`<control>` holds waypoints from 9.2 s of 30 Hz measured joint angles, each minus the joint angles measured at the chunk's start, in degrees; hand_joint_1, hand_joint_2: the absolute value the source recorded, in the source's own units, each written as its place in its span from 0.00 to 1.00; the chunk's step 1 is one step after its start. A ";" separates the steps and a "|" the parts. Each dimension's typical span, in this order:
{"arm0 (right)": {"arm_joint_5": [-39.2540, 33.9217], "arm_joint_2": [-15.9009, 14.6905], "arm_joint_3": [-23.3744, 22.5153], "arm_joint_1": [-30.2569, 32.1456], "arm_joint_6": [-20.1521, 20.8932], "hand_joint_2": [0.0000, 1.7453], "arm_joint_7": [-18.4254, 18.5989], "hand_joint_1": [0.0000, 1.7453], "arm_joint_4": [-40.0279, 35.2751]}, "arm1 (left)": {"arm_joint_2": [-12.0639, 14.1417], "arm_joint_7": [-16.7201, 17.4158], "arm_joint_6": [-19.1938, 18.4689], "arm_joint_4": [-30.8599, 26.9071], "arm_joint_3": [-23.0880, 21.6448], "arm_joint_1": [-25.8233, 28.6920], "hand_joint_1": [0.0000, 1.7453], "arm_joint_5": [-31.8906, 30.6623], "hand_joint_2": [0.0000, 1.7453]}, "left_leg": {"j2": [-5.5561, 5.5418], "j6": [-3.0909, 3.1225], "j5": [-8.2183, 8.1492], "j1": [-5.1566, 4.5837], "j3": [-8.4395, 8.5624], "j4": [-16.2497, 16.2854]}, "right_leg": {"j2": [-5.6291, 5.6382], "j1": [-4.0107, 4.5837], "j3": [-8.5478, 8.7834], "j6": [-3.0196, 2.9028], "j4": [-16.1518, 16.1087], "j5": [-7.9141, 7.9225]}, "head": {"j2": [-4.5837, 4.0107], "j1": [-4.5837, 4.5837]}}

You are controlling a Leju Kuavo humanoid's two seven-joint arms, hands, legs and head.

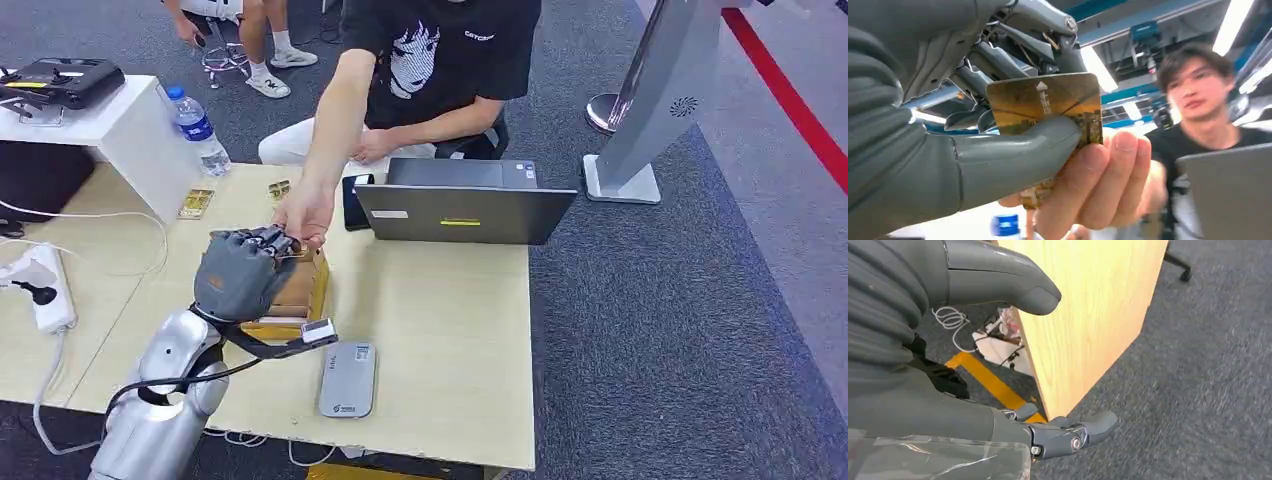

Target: Pass the card to the sensor for recognition and then transmit it.

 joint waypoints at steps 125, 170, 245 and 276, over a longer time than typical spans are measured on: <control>-2.95 0.90 6.69 9.49 -1.84 1.00 -2.56 0.00 -5.68 | 2.12 -3.71 9.51 17.01 19.76 11.27 0.35 -5.86 1.00 | -0.25 -0.04 -0.07 0.02 -0.20 -0.05 | -0.22 0.00 -0.04 -0.01 0.03 -0.11 | 0.00 -0.02; -5.40 0.85 9.40 9.25 -2.30 1.00 -2.01 0.00 -6.36 | 1.23 -5.85 8.72 10.95 16.73 13.02 0.00 -4.11 1.00 | -0.24 -0.04 -0.07 0.02 -0.18 -0.04 | -0.21 0.00 -0.05 -0.01 0.02 -0.11 | 0.00 -0.02; -8.48 0.83 11.35 9.06 -3.00 1.00 -0.98 0.00 -7.63 | 3.50 -2.86 6.36 17.77 15.30 12.18 1.00 -6.27 1.00 | -0.22 -0.04 -0.08 0.02 -0.20 -0.04 | -0.20 0.00 -0.07 -0.01 0.01 -0.11 | 0.00 0.00; -6.56 0.77 12.74 8.84 -2.95 1.00 -0.83 0.00 -7.45 | 2.52 -5.18 9.14 3.69 17.27 8.30 1.00 -2.14 1.00 | -0.20 -0.05 -0.06 0.02 -0.19 -0.03 | -0.19 0.00 -0.09 -0.02 0.03 -0.09 | 0.00 0.00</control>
